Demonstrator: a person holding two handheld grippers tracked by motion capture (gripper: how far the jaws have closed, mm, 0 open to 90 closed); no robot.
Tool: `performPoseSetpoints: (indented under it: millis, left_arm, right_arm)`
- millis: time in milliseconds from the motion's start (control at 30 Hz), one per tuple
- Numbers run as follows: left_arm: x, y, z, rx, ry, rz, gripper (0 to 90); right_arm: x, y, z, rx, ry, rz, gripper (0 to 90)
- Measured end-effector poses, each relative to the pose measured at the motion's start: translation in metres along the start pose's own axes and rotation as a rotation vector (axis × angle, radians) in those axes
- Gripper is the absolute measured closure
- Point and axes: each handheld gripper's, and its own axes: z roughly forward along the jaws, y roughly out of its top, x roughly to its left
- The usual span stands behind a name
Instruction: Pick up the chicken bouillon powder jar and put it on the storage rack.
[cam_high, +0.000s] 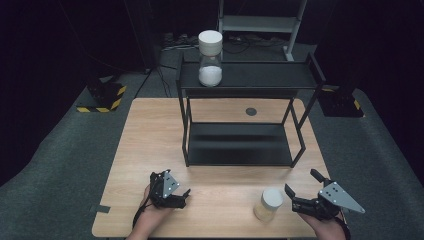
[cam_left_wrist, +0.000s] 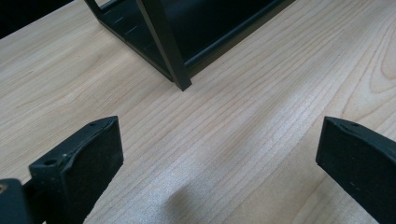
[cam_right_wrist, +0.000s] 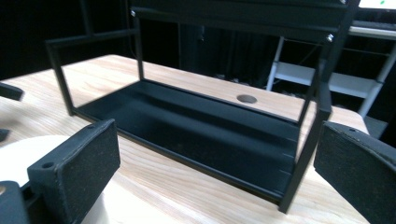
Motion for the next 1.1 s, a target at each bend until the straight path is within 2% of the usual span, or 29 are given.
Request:
performPoseSetpoints:
  millis: [233, 500, 733, 900, 1100]
  left_arm:
    - [0.000, 0.000, 0.000, 0.000, 0.000, 0.001, 1.0]
    - [0.000, 0.000, 0.000, 0.000, 0.000, 0.001, 0.9]
    - [-0.001, -0.001, 0.000, -0.003, 0.002, 0.003, 1.0]
    - [-0.001, -0.001, -0.001, -0.005, 0.004, 0.007, 1.0]
    - [-0.001, -0.001, 0.000, -0.005, 0.002, 0.005, 1.0]
  right_arm:
    - [0.005, 0.005, -0.004, -0.051, 0.052, 0.004, 0.0]
    - [0.014, 0.009, -0.006, -0.095, 0.138, -0.032, 0.0]
    - [0.019, 0.007, -0.003, -0.076, 0.192, -0.029, 0.0]
    - [0.019, 0.004, -0.001, -0.074, 0.208, -0.025, 0.0]
    - [0.019, 0.000, 0.002, -0.047, 0.234, -0.033, 0.0]
